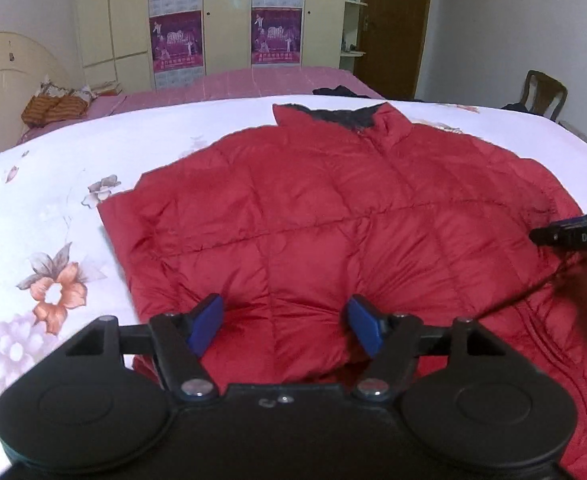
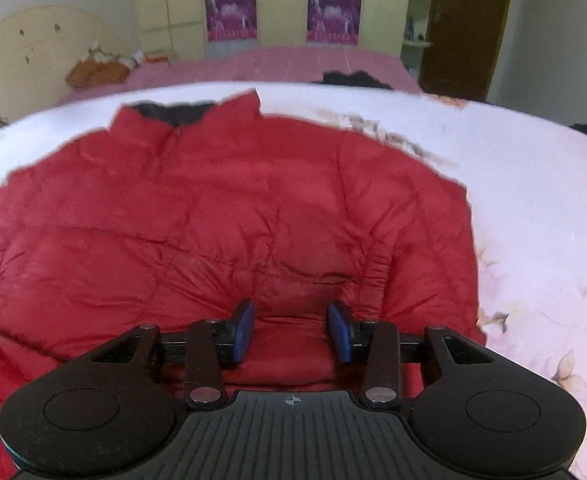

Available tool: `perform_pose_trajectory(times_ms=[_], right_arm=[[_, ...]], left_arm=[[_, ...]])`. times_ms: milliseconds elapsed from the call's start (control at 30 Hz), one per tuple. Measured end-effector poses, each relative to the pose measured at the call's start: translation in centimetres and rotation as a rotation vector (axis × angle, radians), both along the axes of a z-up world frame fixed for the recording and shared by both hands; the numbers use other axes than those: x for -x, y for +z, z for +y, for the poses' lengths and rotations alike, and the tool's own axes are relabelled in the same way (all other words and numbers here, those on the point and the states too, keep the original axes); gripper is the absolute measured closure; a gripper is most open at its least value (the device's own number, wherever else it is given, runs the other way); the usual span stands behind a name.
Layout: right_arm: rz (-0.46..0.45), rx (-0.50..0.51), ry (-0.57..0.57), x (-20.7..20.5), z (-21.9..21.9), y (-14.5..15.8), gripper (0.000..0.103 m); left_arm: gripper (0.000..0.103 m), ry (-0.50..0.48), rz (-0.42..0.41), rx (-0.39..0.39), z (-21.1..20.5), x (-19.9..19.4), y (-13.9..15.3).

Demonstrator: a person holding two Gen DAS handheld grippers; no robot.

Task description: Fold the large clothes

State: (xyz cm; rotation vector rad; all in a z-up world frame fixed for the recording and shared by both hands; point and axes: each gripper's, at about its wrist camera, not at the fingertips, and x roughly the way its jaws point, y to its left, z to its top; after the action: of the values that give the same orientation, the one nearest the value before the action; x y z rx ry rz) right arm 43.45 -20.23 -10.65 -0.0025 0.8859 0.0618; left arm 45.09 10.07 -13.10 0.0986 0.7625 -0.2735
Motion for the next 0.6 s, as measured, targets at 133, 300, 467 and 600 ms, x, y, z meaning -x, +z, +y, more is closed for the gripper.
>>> perform_pose_trajectory(times_ms=[133, 300, 467, 600], right_arm=[[-0.037, -0.071, -0.038, 1.4, -1.2, 2.3, 0.063], [-0.077, -0.165, -0.085, 7.3, -5.9, 5.2, 0.028], [-0.026, -0.234, -0.097, 13.7, -11.2, 5.3, 0.026], [0.042, -0.323, -0.132, 18.4, -15.0, 4.3, 0.047]], left_arm=[[0.028, 0.003, -0.03, -0.001, 0.8, 1.5, 1.9], [0.01, 0.052, -0.033, 0.002, 4.3, 7.3, 3.1], [0.026, 0.102, 0.082, 0.086, 8.0, 13.3, 2.6], [0.038, 0.154, 0.179, 0.212, 9.8, 17.4, 1.6]])
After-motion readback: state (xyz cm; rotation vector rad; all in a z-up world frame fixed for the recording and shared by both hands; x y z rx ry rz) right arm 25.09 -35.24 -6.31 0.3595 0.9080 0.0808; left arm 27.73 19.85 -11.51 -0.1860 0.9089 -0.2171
